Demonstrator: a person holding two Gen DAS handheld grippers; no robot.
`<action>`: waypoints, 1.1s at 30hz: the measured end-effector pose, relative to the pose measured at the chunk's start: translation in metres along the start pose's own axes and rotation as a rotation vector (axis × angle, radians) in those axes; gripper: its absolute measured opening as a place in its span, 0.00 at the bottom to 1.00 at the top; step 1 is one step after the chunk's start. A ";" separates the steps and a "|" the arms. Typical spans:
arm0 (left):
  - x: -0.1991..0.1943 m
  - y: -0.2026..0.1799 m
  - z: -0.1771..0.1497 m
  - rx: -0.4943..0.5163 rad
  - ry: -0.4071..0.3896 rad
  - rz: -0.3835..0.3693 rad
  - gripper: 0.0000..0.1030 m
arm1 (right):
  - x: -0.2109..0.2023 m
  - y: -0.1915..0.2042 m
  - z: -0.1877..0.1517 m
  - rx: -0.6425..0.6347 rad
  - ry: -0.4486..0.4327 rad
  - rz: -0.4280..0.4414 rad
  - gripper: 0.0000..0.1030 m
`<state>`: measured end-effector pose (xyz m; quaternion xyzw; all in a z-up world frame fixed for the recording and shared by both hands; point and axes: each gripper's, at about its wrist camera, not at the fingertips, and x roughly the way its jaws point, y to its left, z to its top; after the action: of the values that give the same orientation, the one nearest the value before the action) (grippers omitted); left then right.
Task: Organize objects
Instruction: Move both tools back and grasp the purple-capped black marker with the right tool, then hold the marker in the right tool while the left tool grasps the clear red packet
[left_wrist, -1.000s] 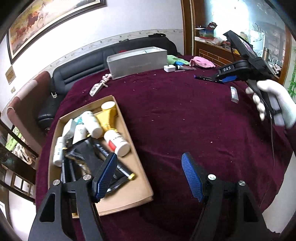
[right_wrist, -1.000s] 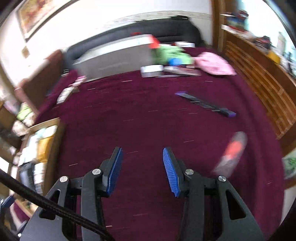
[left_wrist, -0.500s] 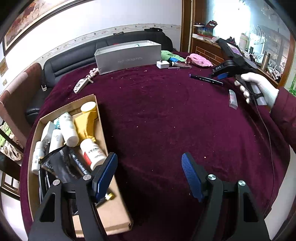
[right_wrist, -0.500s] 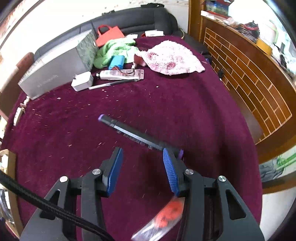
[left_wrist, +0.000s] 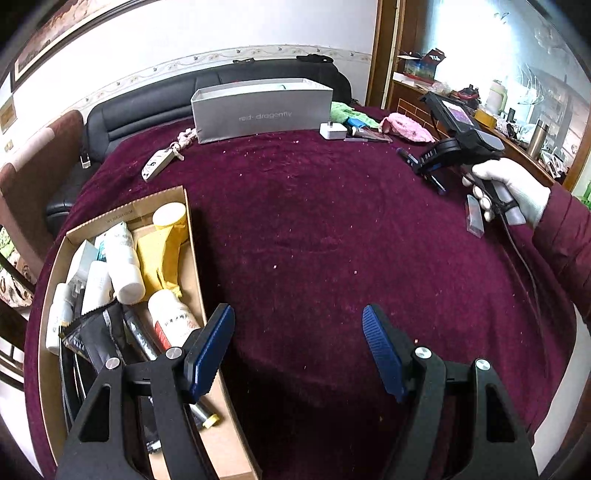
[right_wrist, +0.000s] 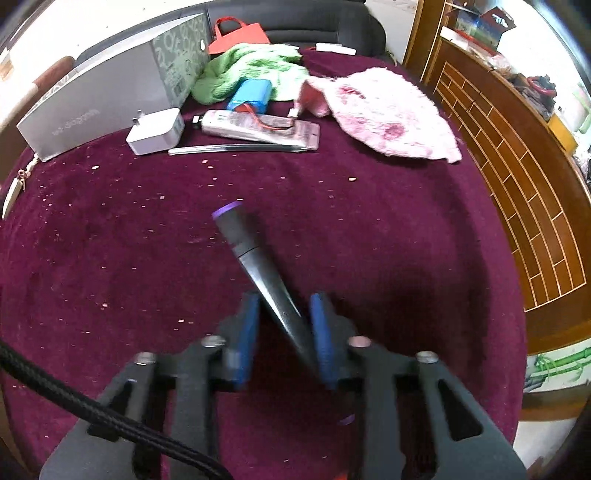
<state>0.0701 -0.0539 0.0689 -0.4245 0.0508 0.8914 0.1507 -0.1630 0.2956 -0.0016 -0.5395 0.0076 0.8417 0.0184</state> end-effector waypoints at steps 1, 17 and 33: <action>-0.001 -0.002 0.003 0.005 -0.006 -0.007 0.64 | -0.002 0.001 -0.003 0.006 0.010 0.009 0.12; 0.074 -0.170 0.084 0.311 0.042 -0.206 0.64 | -0.114 -0.108 -0.139 0.292 -0.092 0.308 0.12; 0.167 -0.286 0.113 0.513 0.106 -0.108 0.64 | -0.107 -0.172 -0.197 0.498 -0.161 0.499 0.12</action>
<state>-0.0239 0.2797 0.0223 -0.4206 0.2602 0.8166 0.2976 0.0678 0.4587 0.0146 -0.4321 0.3422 0.8325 -0.0561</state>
